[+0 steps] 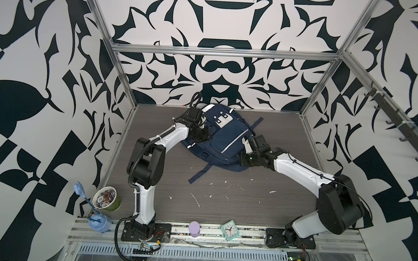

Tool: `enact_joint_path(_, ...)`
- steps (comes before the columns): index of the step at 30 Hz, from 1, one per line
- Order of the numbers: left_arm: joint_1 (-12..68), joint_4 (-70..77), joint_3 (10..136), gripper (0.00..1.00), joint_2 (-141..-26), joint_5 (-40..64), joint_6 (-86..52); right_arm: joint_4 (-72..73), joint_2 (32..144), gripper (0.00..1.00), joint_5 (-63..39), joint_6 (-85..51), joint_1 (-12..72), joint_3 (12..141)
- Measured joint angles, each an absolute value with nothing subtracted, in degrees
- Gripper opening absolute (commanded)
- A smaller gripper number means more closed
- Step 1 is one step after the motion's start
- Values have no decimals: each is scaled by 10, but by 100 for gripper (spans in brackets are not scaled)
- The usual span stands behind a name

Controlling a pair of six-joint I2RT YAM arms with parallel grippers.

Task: Pack books, pencil case, and school supplies into a backpack
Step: Zip the student bag at the top-center of the table.

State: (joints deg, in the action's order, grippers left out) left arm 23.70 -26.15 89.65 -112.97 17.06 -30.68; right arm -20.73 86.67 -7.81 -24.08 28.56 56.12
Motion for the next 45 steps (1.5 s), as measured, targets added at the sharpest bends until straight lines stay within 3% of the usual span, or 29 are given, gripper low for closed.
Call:
enact_joint_path(5,226,-267,907,31,-1131,139,-302,-205,867,0,-79,-244,286,560)
enact_joint_path(9,224,-271,906,46,-1131,139,-302,-204,869,0,-82,-247,291,560)
enact_joint_path(14,239,-260,860,57,-1112,147,-305,-203,875,0,-79,-253,309,561)
enact_joint_path(29,316,-224,723,64,-1053,190,-350,-212,903,0,-65,-267,391,590)
enact_joint_path(33,316,-221,722,56,-1053,190,-356,-216,910,0,-60,-269,403,602)
enact_joint_path(39,317,-208,723,12,-1053,186,-366,-222,911,0,-46,-268,415,606)
enact_joint_path(42,315,-212,729,3,-1053,182,-370,-225,911,0,-37,-268,415,606)
enact_joint_path(45,311,-223,737,0,-1053,183,-361,-226,911,0,-26,-263,416,606)
